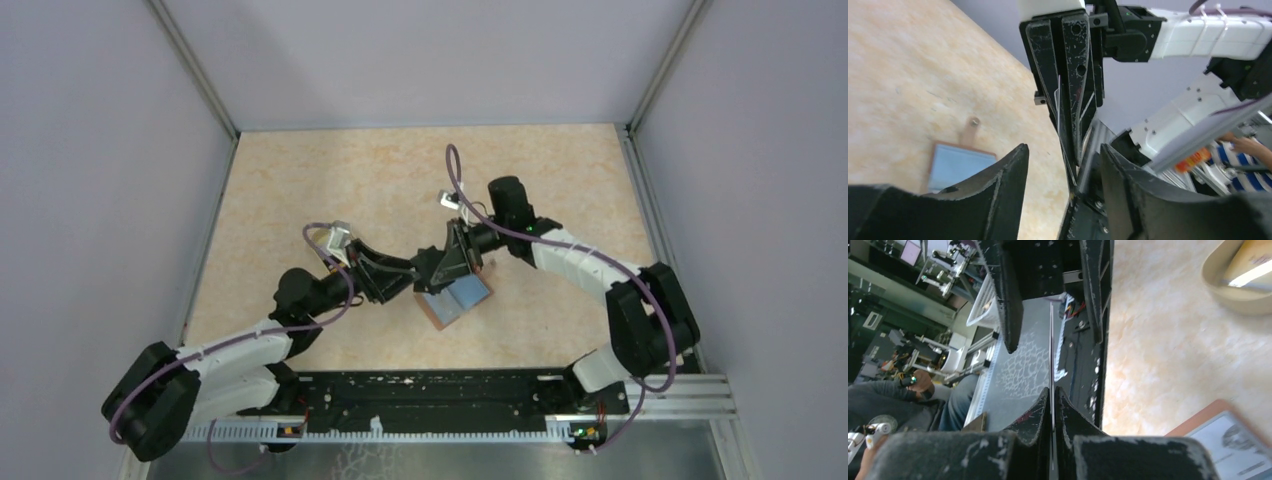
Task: Put the credit cards into the card holder
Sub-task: Place the credit card in the storage box.
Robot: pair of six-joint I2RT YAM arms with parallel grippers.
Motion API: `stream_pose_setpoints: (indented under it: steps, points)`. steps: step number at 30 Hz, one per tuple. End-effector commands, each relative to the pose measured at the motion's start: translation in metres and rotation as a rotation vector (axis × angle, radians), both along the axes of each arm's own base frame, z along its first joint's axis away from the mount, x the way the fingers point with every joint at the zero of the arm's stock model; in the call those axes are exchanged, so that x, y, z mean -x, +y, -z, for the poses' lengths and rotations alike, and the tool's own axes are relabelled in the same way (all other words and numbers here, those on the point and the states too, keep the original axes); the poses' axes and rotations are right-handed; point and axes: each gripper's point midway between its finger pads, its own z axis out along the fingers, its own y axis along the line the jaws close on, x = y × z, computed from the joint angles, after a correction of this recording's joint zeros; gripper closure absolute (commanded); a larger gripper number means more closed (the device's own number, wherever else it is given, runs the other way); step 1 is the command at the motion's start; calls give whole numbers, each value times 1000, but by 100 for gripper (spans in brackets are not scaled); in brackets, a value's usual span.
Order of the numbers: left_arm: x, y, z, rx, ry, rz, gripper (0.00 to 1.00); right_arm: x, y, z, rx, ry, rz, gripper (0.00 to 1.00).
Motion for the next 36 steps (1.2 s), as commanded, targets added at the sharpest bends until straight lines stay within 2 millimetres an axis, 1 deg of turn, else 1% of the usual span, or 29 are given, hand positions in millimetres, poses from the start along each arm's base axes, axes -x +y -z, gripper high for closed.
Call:
stream_pose_setpoints:
  steps: [1, 3, 4, 5, 9, 12, 13, 14, 17, 20, 23, 24, 28, 29, 30, 32, 36]
  points:
    - [-17, 28, -1, -68, -25, -92, 35, -32, 21, -28, -26, -103, -7, 100]
    - [-34, 48, 9, -153, 0, -197, 27, -49, 34, -28, -12, -97, -1, 100]
    - [-41, 59, 13, -177, 11, -243, 26, -56, 42, -26, -7, -93, -4, 100]
    - [-47, 72, 22, -206, 48, -293, 25, -65, 50, -23, -5, -91, -2, 100]
    - [-67, 115, 49, -238, 166, -456, 25, -92, 84, -12, -26, -82, -28, 100]
    - [-78, 141, 72, -240, 247, -557, 27, -107, 109, -7, -42, -51, -40, 100]
    - [-80, 148, 77, -239, 265, -582, 28, -111, 116, -3, -42, -41, -46, 100]
    - [-81, 153, 79, -232, 270, -597, 28, -114, 124, -5, -50, -45, -55, 100]
    - [-82, 162, 79, -197, 257, -609, 29, -122, 144, 11, -43, -5, -73, 100]
    - [-84, 167, 84, -200, 263, -614, 32, -123, 157, 16, -69, 40, -110, 100]
    - [-84, 167, 83, -167, 254, -576, 36, -122, 162, 16, -107, 89, -148, 100]
    - [-83, 166, 82, -150, 251, -556, 37, -121, 162, 15, -97, 147, -159, 100]
    - [-80, 167, 76, -101, 233, -525, 45, -117, 164, 16, -142, 162, -219, 100]
    - [-80, 168, 77, -99, 235, -530, 47, -117, 165, 19, -140, 177, -230, 100]
    - [-82, 173, 79, -97, 243, -554, 49, -116, 167, 21, -136, 187, -239, 100]
    - [-87, 182, 81, -90, 255, -599, 49, -115, 171, 29, -125, 209, -249, 100]
    - [-91, 189, 84, -75, 277, -634, 49, -115, 181, 43, -102, 245, -245, 100]
